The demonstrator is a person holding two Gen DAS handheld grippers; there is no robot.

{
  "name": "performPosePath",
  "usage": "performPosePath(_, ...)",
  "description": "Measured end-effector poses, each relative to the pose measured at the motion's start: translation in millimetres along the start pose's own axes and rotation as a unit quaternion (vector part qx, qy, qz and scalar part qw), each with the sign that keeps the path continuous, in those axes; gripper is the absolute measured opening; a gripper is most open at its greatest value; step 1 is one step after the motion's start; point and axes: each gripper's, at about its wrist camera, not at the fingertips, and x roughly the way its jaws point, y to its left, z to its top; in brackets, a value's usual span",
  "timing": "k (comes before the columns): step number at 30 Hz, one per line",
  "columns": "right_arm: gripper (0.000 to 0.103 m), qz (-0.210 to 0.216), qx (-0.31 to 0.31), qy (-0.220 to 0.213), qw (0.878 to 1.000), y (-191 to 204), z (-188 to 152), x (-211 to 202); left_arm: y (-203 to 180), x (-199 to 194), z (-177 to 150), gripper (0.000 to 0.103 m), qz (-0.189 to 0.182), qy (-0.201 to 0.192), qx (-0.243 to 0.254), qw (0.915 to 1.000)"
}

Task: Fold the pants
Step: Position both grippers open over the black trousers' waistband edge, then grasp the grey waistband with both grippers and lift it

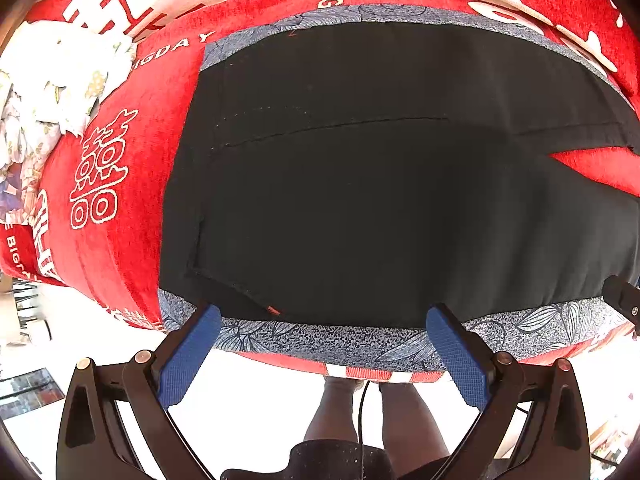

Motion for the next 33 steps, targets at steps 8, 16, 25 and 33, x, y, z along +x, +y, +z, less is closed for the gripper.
performPosePath(8,0.103,0.016,0.001,0.000,1.000,1,-3,0,5,2,-6,0.103,0.001,0.001,-0.007,1.0000)
performPosePath(16,0.103,0.023,0.000,0.001,1.000,6,-3,1,12,3,-12,0.103,-0.004,0.004,-0.021,0.9998)
performPosePath(25,0.103,0.107,0.014,-0.006,0.994,16,-6,-1,20,8,-17,0.103,-0.012,0.005,-0.033,0.9994)
performPosePath(33,0.103,0.230,0.021,-0.002,0.973,47,-14,8,52,14,-23,0.103,-0.058,0.007,-0.049,0.9971)
